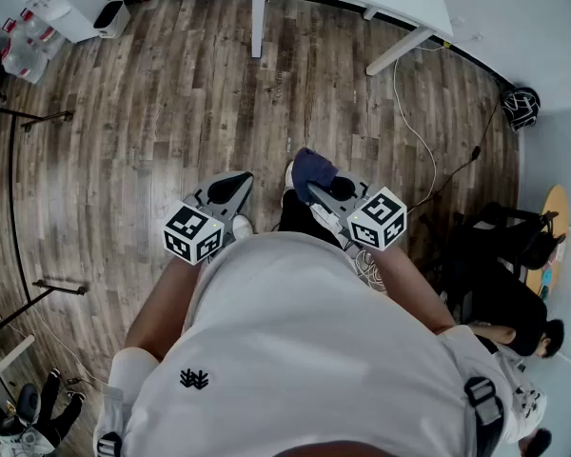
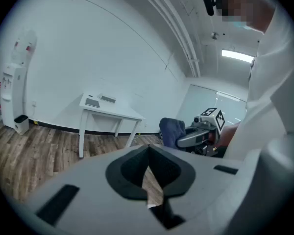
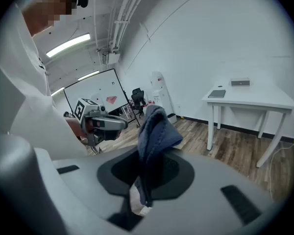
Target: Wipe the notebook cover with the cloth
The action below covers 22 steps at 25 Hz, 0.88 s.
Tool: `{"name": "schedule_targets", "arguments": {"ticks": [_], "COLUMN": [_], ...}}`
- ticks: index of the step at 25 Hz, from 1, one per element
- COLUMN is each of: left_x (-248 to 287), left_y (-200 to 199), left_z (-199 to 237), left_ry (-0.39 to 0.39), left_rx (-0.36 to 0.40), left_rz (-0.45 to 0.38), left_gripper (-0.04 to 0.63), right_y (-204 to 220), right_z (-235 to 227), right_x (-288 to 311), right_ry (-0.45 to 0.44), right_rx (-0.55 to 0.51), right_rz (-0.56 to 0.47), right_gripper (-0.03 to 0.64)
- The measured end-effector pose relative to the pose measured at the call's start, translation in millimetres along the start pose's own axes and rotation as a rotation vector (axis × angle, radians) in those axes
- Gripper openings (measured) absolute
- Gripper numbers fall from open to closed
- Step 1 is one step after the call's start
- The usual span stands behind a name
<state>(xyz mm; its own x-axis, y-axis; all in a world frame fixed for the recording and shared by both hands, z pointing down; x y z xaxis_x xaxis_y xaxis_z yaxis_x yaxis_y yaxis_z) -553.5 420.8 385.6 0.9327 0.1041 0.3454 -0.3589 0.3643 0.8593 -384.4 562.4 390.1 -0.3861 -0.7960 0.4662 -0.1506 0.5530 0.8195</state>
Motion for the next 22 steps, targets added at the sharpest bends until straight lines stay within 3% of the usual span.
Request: {"name": "schedule_targets", "arguments": {"ticks": [4,9,16,22], "left_x": [37,109,198,230], "left_y": [-23,-72,-120,-138], "left_z": [10,18,35,56], "left_ry": [-0.01,-0.013,-0.029,-0.043], "left_rx": [-0.008,0.056,0.065,0.054], "left_rz": [0.014,0.033,0.044,0.072], "left_gripper": [0.007,0.006,0.006,0.006], "right_y": [-18,-40,-55,-66], "right_z": [-45,-121,-211,-252], "right_x": [-4,-21,-38,-18], "right_ry": [-0.006,-0.014,-0.045,-0.084], "right_rx": [-0.001,-0.01,0.041,0.085], "right_rz": [-0.014,-0.036,-0.053,-0.044], "right_gripper": [0.048,0.048,0.048,0.049]}}
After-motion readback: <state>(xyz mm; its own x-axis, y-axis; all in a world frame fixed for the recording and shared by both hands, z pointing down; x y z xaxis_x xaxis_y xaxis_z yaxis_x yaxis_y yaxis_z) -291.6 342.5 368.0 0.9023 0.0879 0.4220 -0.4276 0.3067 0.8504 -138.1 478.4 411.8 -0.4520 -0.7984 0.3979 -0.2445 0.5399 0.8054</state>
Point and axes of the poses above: the fingertips, and each gripper's own axes: x forward along the fingers, z to its left, y out of its underside, the point moved 7 cm from there along -x, backward along the fingers, and after that the axes turned 1 degree about -x, right-handed, at the moved point
